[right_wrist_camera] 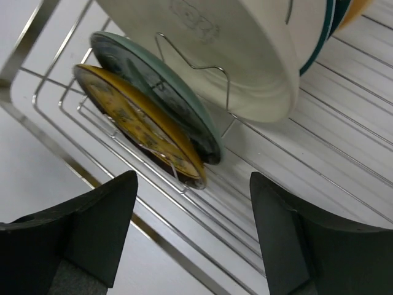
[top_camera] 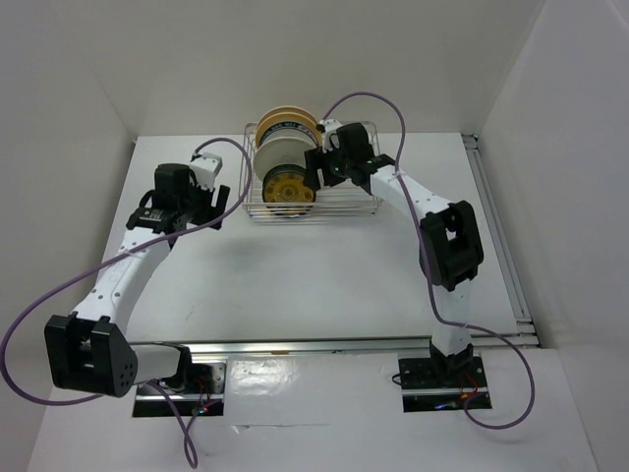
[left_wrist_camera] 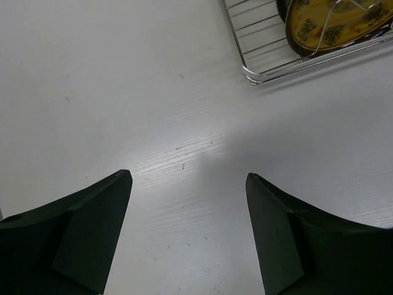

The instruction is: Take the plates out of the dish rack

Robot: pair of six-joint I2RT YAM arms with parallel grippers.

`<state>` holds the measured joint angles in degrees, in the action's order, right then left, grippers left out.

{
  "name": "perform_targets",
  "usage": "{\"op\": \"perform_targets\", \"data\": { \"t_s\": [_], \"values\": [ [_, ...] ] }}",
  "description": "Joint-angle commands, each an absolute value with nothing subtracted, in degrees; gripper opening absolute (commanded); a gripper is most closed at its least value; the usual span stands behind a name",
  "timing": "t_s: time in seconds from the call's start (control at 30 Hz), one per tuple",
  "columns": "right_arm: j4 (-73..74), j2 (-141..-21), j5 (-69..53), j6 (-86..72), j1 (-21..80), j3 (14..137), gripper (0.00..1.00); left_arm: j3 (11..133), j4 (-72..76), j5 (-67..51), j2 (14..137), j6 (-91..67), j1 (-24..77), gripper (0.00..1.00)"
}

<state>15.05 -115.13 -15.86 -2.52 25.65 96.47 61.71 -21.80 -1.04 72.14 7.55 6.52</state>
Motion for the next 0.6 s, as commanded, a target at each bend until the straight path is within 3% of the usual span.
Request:
{"op": "perform_targets", "data": {
  "t_s": [0.0, 0.17, 0.4, 0.5, 0.57],
  "values": [
    [12.13, -116.27, -12.04, -0.88, 25.49, 99.49, 0.79, 60.83, -17.49, 2.99, 71.54, 1.85, 5.80, 0.89],
    [11.60, -119.79, -15.28, 0.25, 26.02, 101.43, 0.64, 61.44, -17.49, 1.49, 72.60, 0.70, 5.80, 0.87],
    [8.00, -121.20, -16.44, 1.93, 26.54, 100.63, 0.62, 60.91, -16.88, 2.90, 73.13, 1.93, 5.80, 0.86],
    [8.61, -123.66, -15.21, 1.93, 27.07, 103.78, 0.52, 60.91, -16.88, 2.29, 73.13, 2.46, 5.80, 0.86],
    [9.92, -124.71, -14.41, 2.46, 27.59, 104.94, 0.41, 60.91, -16.35, 2.29, 73.13, 2.46, 5.80, 0.86]
  ]
}}
